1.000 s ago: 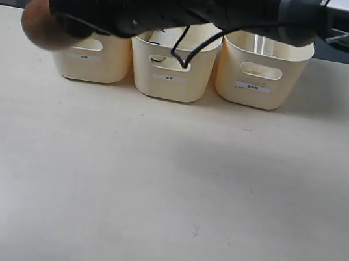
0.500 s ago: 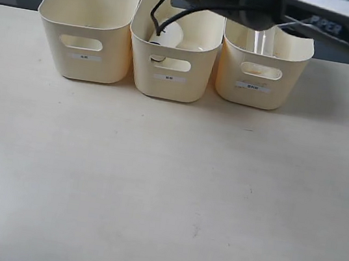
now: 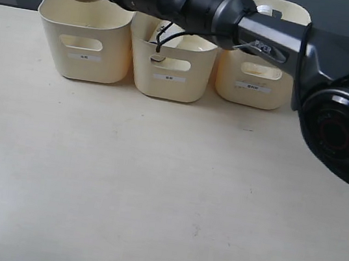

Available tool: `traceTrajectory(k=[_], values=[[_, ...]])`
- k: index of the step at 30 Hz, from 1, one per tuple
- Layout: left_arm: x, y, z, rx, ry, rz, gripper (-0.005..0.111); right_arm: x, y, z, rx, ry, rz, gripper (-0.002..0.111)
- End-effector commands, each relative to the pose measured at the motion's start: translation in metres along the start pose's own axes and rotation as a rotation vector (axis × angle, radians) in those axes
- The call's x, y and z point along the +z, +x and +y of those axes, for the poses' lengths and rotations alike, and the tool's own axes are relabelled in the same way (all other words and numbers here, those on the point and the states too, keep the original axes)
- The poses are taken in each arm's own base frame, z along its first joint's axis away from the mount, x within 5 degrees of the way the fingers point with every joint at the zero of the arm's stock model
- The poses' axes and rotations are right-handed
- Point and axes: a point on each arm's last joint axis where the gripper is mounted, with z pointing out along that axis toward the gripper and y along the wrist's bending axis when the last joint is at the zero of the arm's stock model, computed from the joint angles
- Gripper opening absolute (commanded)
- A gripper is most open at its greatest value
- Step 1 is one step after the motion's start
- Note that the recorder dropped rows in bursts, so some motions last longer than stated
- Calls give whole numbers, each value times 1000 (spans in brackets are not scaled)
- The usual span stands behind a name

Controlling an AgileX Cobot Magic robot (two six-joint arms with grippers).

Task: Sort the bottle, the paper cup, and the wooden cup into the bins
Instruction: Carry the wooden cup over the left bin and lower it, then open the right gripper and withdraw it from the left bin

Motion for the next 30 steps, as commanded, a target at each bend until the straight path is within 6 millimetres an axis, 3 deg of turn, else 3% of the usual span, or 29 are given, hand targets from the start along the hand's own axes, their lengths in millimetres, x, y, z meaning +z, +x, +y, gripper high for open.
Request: traceTrajectory(k=[1,9,11,14,18,20,23,30], values=[[0,0,0,4,1,-9,0,4,-3,-3,-40,21,-67,-1],[0,0,0,4,1,-9,0,4,-4,-3,-179,28,-66,-1],[0,0,0,4,1,-9,0,4,-3,-3,-212,28,-59,4],[0,0,0,4,1,-9,0,4,-3,-3,-230,28,-54,26],[0,0,0,4,1,-9,0,4,-2,-3,-218,26,-46,65],[0,0,0,4,1,-9,0,4,0,-3,-217,22,-31,64],[0,0,0,4,1,-9,0,4,2,-2,-212,18,-10,54],[0,0,0,4,1,-9,0,2,2,0,-186,3,27,19]])
